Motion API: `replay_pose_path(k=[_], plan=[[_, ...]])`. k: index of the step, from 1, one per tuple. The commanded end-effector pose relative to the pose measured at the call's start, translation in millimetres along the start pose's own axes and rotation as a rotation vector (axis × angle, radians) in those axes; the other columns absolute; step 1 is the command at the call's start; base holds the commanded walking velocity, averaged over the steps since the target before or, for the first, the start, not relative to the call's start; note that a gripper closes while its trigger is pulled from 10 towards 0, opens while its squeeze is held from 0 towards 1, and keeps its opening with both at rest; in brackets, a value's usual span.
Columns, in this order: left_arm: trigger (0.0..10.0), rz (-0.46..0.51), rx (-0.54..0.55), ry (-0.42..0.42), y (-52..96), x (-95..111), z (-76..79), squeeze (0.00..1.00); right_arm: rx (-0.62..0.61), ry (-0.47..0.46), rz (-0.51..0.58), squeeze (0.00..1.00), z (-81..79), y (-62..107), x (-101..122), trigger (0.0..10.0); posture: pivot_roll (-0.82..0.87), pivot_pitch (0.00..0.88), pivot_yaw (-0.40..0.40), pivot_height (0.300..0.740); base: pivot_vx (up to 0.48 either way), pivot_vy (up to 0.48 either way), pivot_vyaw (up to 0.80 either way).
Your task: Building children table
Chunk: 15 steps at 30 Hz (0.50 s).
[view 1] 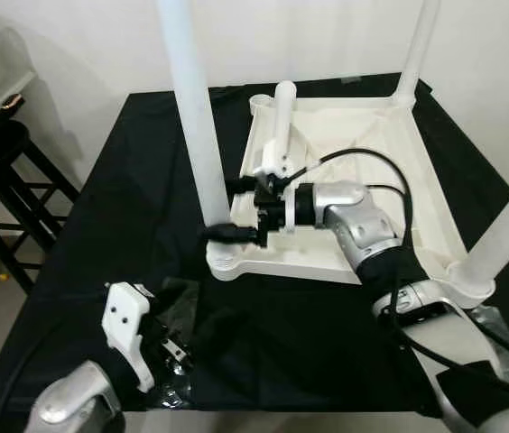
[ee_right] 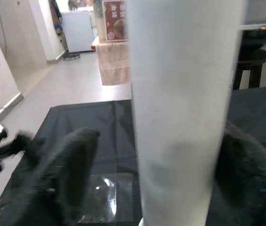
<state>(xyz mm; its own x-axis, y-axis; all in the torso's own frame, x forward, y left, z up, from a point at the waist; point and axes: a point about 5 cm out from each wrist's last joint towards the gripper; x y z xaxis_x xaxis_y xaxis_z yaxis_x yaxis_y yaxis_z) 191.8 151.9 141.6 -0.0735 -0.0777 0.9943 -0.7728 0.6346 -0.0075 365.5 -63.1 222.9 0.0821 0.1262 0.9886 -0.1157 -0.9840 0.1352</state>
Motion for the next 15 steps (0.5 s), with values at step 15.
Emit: replay_pose_path(k=[15], plan=[[0.0,0.009,0.039,-0.100,2.7,-8,9.4,0.00,0.064,-0.062,-0.074,0.00,1.3,-4.2,-28,0.0,0.09,0.105,0.050,0.740,0.000,0.000,0.00]])
Point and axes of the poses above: a point about 5 cm out from each wrist's last joint towards the gripper, its own y axis pointing back from the gripper into the wrist, its own x axis along the axis of the wrist's last joint, z = x × y, and after that the axes turned 11 degrees about -y, right-handed
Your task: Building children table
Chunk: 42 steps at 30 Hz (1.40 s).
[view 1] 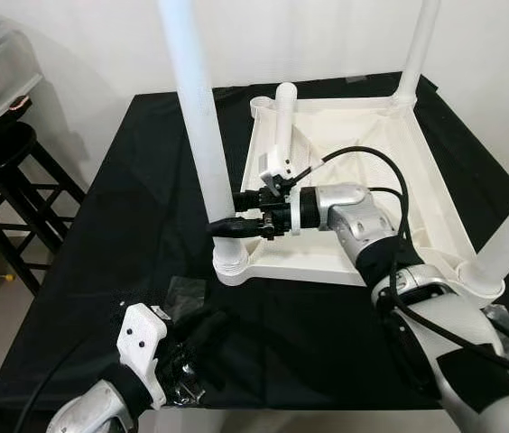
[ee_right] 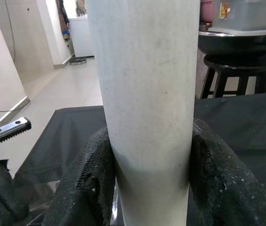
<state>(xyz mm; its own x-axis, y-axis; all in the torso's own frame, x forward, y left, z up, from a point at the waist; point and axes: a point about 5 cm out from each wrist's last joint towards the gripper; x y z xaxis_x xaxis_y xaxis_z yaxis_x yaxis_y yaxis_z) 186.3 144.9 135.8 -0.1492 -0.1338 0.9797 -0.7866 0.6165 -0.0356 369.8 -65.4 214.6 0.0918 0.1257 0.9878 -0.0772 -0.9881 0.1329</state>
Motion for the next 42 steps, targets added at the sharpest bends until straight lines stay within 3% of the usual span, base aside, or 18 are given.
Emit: replay_pose_path(k=[1,6,8,9,10,15,22,23,24,25,29,30,31,32,33,34,35,42], plan=[[0.0,-0.014,0.013,-0.010,3.4,-3,0.2,0.00,0.015,-0.055,-0.077,0.00,-2.9,-4.1,-23,0.0,0.09,0.105,0.050,0.740,0.000,0.000,0.00],[0.0,-0.006,0.015,-0.008,5.0,-1,-0.4,0.00,-0.172,-0.030,-0.155,0.00,2.8,4.3,-42,0.0,0.08,0.126,0.033,0.740,0.000,0.000,0.00],[0.0,0.008,0.040,0.039,8.5,0,-2.8,0.00,-0.779,-0.242,0.151,0.00,-0.5,2.8,-65,0.0,0.07,0.147,0.016,0.740,0.000,0.000,0.00],[0.0,0.008,0.040,0.039,8.5,0,-2.8,0.00,-0.779,-0.242,0.151,0.00,-0.5,2.8,-65,0.0,0.07,0.147,0.016,0.740,0.000,0.000,0.00],[0.0,0.011,0.045,0.053,10.1,1,-5.7,0.00,-0.882,-0.350,0.158,0.00,-33.8,1.1,-91,0.0,0.06,0.184,0.047,0.740,0.000,0.000,0.00],[0.0,-0.007,-0.011,0.044,9.8,1,-6.6,0.00,-0.820,-0.277,0.090,0.00,-82.7,2.0,-104,0.0,0.05,0.170,0.058,0.740,0.000,0.000,0.00],[0.0,-0.027,-0.051,0.015,9.6,-1,-5.6,0.00,-0.836,-0.243,0.074,0.00,-81.0,7.3,-104,0.0,0.03,0.169,0.076,0.740,0.000,0.000,0.00],[0.0,-0.027,-0.050,0.016,9.5,-1,-6.6,0.00,-0.827,-0.237,0.064,0.00,-80.1,7.7,-99,10.0,0.03,0.161,0.080,0.740,0.000,0.000,0.00],[0.0,-0.027,-0.050,0.016,9.5,-1,-6.6,0.00,-0.827,-0.237,0.064,0.00,-80.1,7.7,-99,10.0,0.03,0.161,0.080,0.740,0.000,0.000,0.00],[0.0,-0.027,-0.050,0.017,9.0,-2,-8.3,0.00,-0.773,-0.232,0.094,1.00,-71.6,7.9,-86,10.0,0.03,0.148,0.081,0.740,0.000,0.000,0.00],[0.5,-0.030,-0.063,0.024,6.5,-4,-10.9,0.00,-0.499,-0.176,0.228,1.00,-63.3,4.4,-36,10.0,0.04,0.133,0.079,0.740,0.000,0.000,0.00],[7.8,-0.031,-0.065,0.026,5.9,-4,-11.3,0.00,-0.378,-0.144,0.258,1.00,-65.7,4.8,-23,10.0,0.04,0.131,0.079,0.740,0.000,0.000,0.00],[7.8,-0.031,-0.065,0.026,5.9,-4,-11.3,0.00,-0.378,-0.144,0.258,1.00,-65.7,4.8,-23,10.0,0.04,0.131,0.079,0.740,0.000,0.000,0.00],[10.0,-0.034,-0.066,0.024,4.6,-5,-11.5,0.00,-0.285,-0.073,0.252,0.81,-62.6,8.4,-14,10.0,0.04,0.120,0.078,0.740,0.000,0.000,0.00],[10.0,-0.036,-0.067,0.023,3.4,-6,-11.7,0.00,-0.236,-0.027,0.228,0.21,-58.2,11.6,-11,10.0,0.04,0.118,0.076,0.740,0.000,0.000,0.00],[10.0,-0.036,-0.067,0.023,3.4,-6,-11.7,0.00,-0.236,-0.027,0.228,0.21,-58.2,11.6,-11,10.0,0.04,0.118,0.076,0.740,0.000,0.000,0.00],[10.0,-0.037,-0.068,0.023,2.7,-6,-11.8,0.00,-0.209,-0.001,0.203,0.00,-54.0,13.7,-10,10.0,0.04,0.118,0.076,0.740,0.000,0.000,0.00],[10.0,-0.052,-0.098,0.076,-2.1,-11,-12.1,0.00,0.033,-0.013,0.048,0.00,-42.4,10.6,-17,10.0,0.06,0.096,0.065,0.740,0.000,0.000,0.00]])
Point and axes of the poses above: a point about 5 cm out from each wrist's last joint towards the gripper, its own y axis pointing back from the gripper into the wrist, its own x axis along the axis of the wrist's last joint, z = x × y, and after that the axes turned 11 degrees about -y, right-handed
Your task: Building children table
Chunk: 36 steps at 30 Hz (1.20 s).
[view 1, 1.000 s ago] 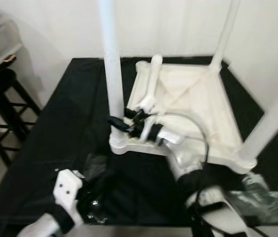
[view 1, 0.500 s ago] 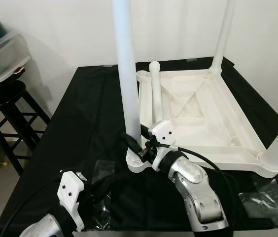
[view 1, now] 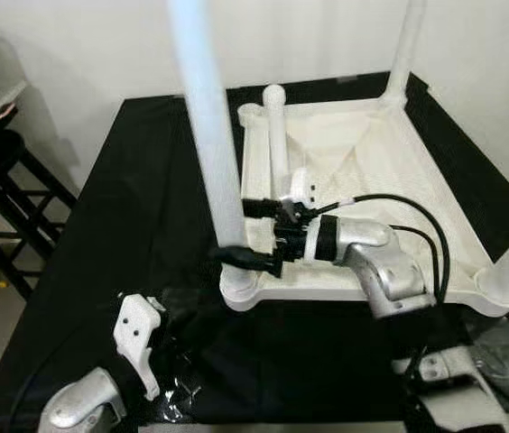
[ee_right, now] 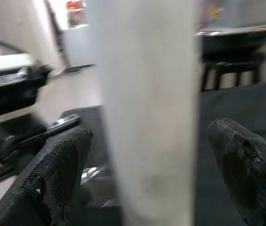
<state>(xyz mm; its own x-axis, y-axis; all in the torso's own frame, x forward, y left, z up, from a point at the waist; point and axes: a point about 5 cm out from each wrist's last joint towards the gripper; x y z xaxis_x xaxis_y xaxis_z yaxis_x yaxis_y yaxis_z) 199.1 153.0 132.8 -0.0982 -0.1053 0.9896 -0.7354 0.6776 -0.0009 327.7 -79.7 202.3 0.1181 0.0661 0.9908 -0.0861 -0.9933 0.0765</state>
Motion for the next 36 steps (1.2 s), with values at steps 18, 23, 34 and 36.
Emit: replay_pose_path(k=[18,23,34,36], plan=[[10.0,-0.036,0.021,-0.012,12.2,-12,12.1,0.00,-0.012,-0.070,-0.157,0.00,29.6,1.9,-22,0.0,0.06,0.080,0.040,0.740,0.000,0.000,0.00],[10.0,-0.014,-0.023,0.005,10.7,-10,19.9,0.00,-0.635,-0.178,-0.062,0.00,40.6,4.2,-50,0.0,0.04,0.091,0.007,0.740,0.000,0.000,0.00],[10.0,0.018,-0.116,0.034,-0.8,-5,26.5,0.00,-0.866,-0.125,-0.008,0.00,-24.6,-3.8,-85,0.0,-0.01,0.122,0.013,0.740,0.000,0.000,0.00],[10.0,0.018,-0.114,0.040,-2.3,-5,27.7,0.00,-0.863,-0.138,-0.008,0.00,-23.2,-9.0,-80,10.0,0.00,0.122,0.016,0.740,0.000,0.000,0.00]])
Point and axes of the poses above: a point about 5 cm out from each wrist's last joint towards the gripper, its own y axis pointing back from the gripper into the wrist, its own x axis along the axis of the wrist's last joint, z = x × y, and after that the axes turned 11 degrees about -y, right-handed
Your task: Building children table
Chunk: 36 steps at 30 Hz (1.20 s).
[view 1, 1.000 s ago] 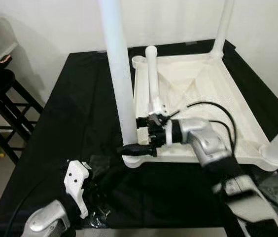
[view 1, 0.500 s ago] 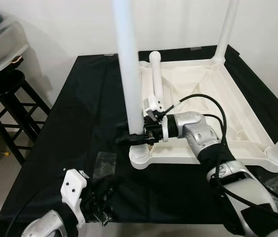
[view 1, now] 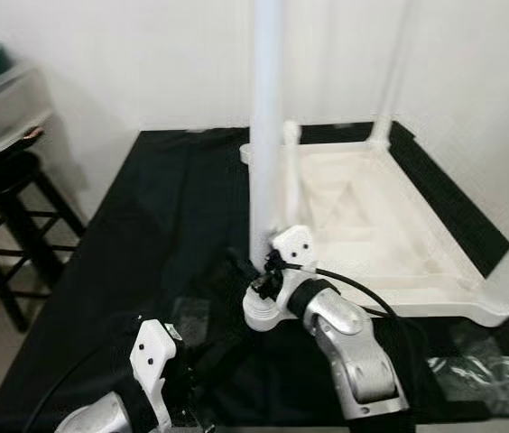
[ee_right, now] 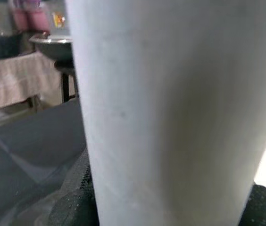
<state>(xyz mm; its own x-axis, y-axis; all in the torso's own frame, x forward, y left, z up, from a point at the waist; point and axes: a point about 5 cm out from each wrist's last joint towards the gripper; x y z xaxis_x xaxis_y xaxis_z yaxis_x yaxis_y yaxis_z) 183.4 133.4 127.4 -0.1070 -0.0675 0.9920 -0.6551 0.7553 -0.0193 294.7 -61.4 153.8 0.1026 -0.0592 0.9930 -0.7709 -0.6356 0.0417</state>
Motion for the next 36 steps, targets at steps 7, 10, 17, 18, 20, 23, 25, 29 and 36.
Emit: replay_pose_path(k=[7,10,17,18,20,23,25,29,36], plan=[[10.0,-0.017,0.016,0.026,-2.5,-4,0.2,0.00,0.240,-0.093,-0.096,1.00,0.4,-15.9,2,10.0,0.02,0.105,0.016,0.740,0.000,0.000,0.00],[10.0,-0.019,0.015,0.029,-4.1,-5,-1.2,0.00,0.445,-0.045,-0.058,0.68,4.7,-24.4,23,10.0,0.02,0.101,0.017,0.740,0.000,0.000,0.00],[10.0,-0.026,0.008,0.043,-6.8,-8,-4.4,0.00,0.711,0.028,-0.110,0.00,19.8,-36.2,45,10.0,0.03,0.082,0.017,0.740,0.000,0.000,0.00],[10.0,-0.028,0.006,0.046,-7.4,-9,-4.9,0.00,0.759,0.023,-0.142,0.00,22.6,-40.0,48,10.0,0.04,0.078,0.017,0.740,0.000,0.000,0.00],[10.0,-0.032,0.007,0.047,-8.3,-10,-4.9,0.00,0.813,0.002,-0.202,0.00,23.9,-44.9,49,10.0,0.05,0.075,0.013,0.740,0.000,0.000,0.00],[10.0,-0.034,0.009,0.048,-8.9,-11,-4.6,0.00,0.820,-0.014,-0.228,0.00,25.1,-48.3,48,0.0,0.06,0.076,0.011,0.740,0.000,0.000,0.00],[10.0,-0.034,0.009,0.048,-9.2,-11,-4.5,0.00,0.808,-0.021,-0.224,0.00,26.7,-50.0,48,0.0,0.06,0.079,0.011,0.740,0.000,0.000,0.00],[10.0,-0.034,0.010,0.051,-9.7,-11,-4.5,0.00,0.778,-0.020,-0.210,0.00,29.8,-50.9,46,0.0,0.05,0.085,0.016,0.740,0.000,0.000,0.00],[10.0,-0.022,-0.006,0.071,-8.6,-8,-2.4,0.00,0.643,0.050,-0.217,0.00,50.5,-40.5,35,0.0,0.03,0.111,0.024,0.740,0.000,0.000,0.00]])
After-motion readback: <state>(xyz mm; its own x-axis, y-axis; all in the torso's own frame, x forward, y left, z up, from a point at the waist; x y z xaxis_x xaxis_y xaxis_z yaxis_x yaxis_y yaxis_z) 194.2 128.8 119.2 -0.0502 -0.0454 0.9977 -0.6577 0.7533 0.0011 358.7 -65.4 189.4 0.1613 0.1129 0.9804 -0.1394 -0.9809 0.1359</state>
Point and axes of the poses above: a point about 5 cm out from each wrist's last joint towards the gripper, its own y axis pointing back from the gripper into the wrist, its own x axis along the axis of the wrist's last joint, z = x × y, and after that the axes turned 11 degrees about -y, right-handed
